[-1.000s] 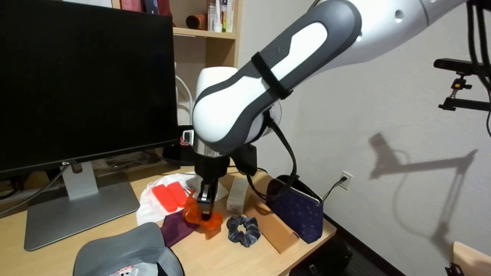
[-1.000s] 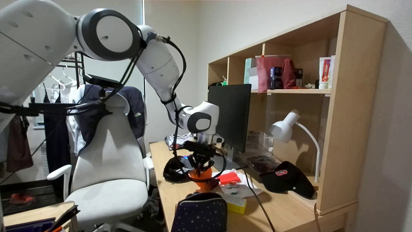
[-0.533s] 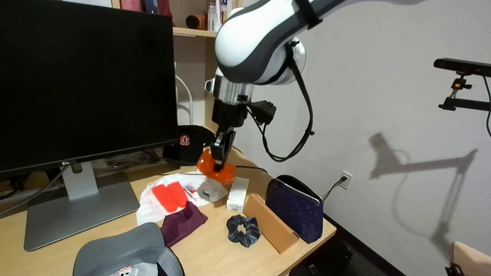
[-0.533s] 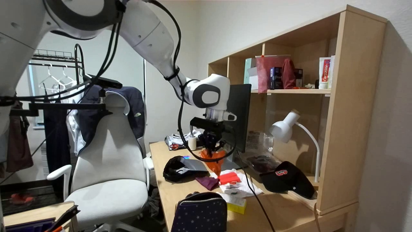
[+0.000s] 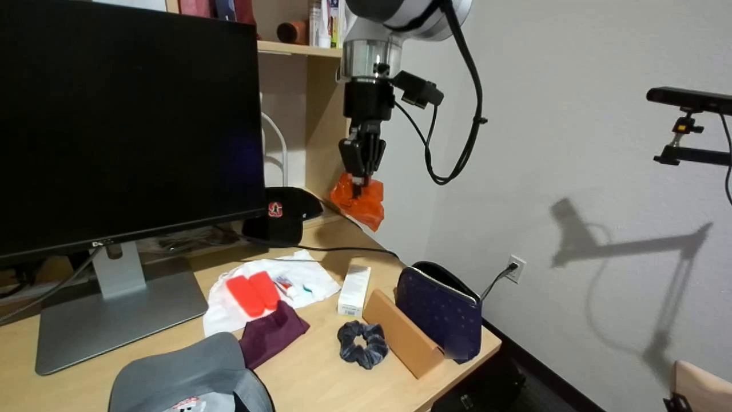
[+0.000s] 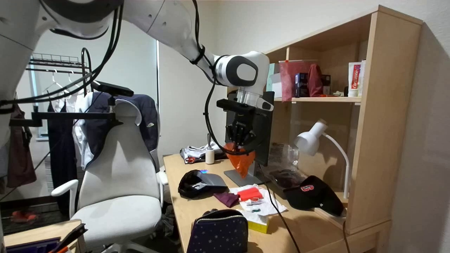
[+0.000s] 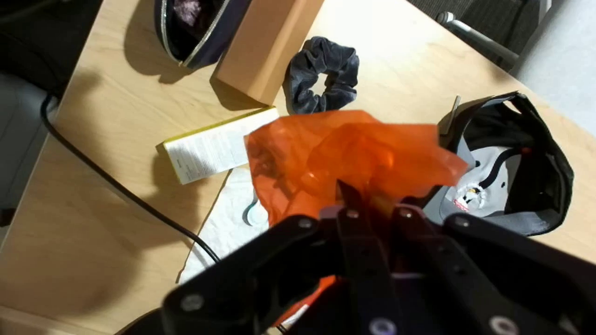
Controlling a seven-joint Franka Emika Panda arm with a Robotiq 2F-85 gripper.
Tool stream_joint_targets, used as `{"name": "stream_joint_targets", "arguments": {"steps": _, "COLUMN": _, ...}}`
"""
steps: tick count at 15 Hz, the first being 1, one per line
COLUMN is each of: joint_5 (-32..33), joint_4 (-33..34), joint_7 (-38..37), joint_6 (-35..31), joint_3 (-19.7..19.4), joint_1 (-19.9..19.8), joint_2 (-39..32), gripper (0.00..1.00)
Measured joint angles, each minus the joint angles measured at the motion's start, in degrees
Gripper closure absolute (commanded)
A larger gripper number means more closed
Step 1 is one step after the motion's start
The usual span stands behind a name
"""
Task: Move the orange plastic to the right then move the rod to the right
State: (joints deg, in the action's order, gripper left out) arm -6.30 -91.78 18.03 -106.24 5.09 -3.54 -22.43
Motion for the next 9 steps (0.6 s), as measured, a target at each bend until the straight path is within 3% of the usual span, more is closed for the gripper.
{"name": "stream_joint_targets", "arguments": {"steps": 6, "joint_5": -0.01, "joint_4": -0.51, "joint_7": 0.00, "joint_6": -0.47, "joint_3": -0.13, "joint_1": 0.65, "joint_2": -0.39, "gripper": 0.91}}
{"name": "stream_joint_targets", "arguments": {"steps": 9, "joint_5": -0.01, "joint_4": -0.51, "joint_7": -0.75, "joint_6": -6.00, "joint_3": -1.42, "joint_1": 0.59, "joint_2": -0.61, "gripper": 0.92}}
